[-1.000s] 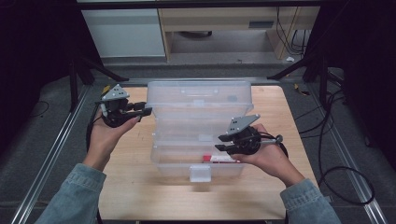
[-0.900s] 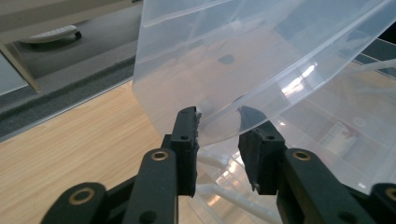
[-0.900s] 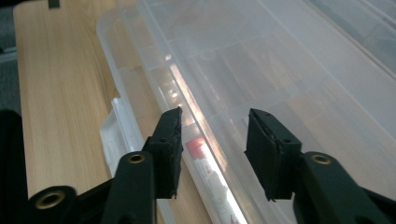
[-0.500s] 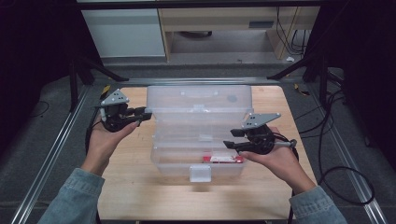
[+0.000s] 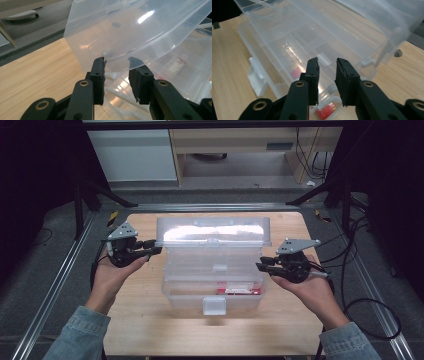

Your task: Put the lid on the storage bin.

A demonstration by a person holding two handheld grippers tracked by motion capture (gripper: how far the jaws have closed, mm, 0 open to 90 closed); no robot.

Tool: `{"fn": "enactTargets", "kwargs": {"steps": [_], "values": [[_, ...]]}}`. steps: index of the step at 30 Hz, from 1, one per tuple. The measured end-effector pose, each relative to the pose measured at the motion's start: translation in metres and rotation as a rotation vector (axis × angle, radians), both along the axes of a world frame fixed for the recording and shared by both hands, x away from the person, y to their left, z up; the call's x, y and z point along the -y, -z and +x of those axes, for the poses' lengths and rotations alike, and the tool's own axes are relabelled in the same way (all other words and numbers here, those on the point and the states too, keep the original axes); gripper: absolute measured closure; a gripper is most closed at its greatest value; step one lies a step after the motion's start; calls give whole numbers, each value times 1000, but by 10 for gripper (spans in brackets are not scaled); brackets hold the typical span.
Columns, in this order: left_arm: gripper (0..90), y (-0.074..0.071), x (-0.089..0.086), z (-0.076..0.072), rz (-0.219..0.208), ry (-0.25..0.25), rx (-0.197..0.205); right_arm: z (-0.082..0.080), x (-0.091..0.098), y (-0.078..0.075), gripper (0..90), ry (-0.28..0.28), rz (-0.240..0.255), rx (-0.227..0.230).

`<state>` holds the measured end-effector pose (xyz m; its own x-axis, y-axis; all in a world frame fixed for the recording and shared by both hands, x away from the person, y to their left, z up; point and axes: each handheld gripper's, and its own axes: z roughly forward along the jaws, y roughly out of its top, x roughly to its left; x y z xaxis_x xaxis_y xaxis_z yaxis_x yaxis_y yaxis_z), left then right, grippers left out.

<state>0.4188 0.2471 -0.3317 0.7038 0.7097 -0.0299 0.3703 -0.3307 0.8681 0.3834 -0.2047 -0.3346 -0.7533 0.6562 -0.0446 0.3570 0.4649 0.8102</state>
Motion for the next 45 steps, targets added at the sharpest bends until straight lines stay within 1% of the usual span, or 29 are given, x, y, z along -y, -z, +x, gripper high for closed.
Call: {"fn": "enactTargets", "kwargs": {"steps": [3, 6, 9, 15, 19, 24, 33, 34, 36, 39, 42, 45], "values": [[648, 3, -1, -2, -12, 1, -3, 1, 5, -1, 758, 27, 7, 4], [643, 5, -1, -3, -9, 5, -6, 1, 9, -3, 790, 44, 13, 9], [637, 7, -1, -5, -9, 9, -12, 1, 12, -5, 799, 57, 29, 13], [630, 11, -2, -9, 3, 19, -16, 1, 17, -5, 828, 82, 36, 23], [640, 16, -4, -12, -11, 25, -28, 0, 19, -2, 845, 93, 48, 17], [644, 21, -5, -14, -17, 29, -34, -2, 19, 2, 841, 92, 47, 7], [657, 27, -5, -17, -11, 29, -40, -7, 21, 8, 803, 90, 25, 1], [658, 27, -5, -16, -10, 31, -29, -8, 22, 9, 793, 91, 16, -1], [658, 29, -6, -17, -13, 34, -28, -10, 23, 11, 771, 95, -1, 0], [665, 31, -6, -17, -13, 36, -30, -14, 26, 15, 758, 104, -24, 2], [671, 33, -7, -18, -21, 40, -31, -17, 32, 17, 750, 118, -31, 4], [672, 36, -7, -20, -33, 39, -35, -20, 38, 20, 741, 141, -47, 23]]}}
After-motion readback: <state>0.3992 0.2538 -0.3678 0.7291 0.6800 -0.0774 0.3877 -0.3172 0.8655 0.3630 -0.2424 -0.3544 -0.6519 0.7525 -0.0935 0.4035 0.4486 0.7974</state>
